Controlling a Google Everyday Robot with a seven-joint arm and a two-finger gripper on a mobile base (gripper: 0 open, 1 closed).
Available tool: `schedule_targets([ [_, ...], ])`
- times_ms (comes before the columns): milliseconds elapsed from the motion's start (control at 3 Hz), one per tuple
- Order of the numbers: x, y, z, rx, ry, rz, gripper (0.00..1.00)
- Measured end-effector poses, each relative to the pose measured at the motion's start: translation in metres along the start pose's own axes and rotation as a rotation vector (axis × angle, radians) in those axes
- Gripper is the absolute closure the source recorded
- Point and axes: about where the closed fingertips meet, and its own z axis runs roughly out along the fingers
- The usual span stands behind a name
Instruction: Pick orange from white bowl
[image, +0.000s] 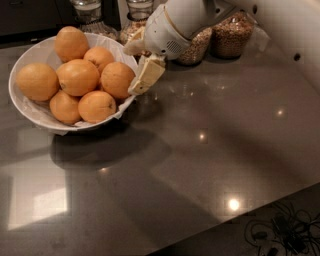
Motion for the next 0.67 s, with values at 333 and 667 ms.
schedule_targets([
  [333,0.0,-0.004,0.009,-0.01,0.007,-0.005,0.25],
  [667,0.003,-0.006,0.023,-0.032,0.016,-0.002,0.26],
])
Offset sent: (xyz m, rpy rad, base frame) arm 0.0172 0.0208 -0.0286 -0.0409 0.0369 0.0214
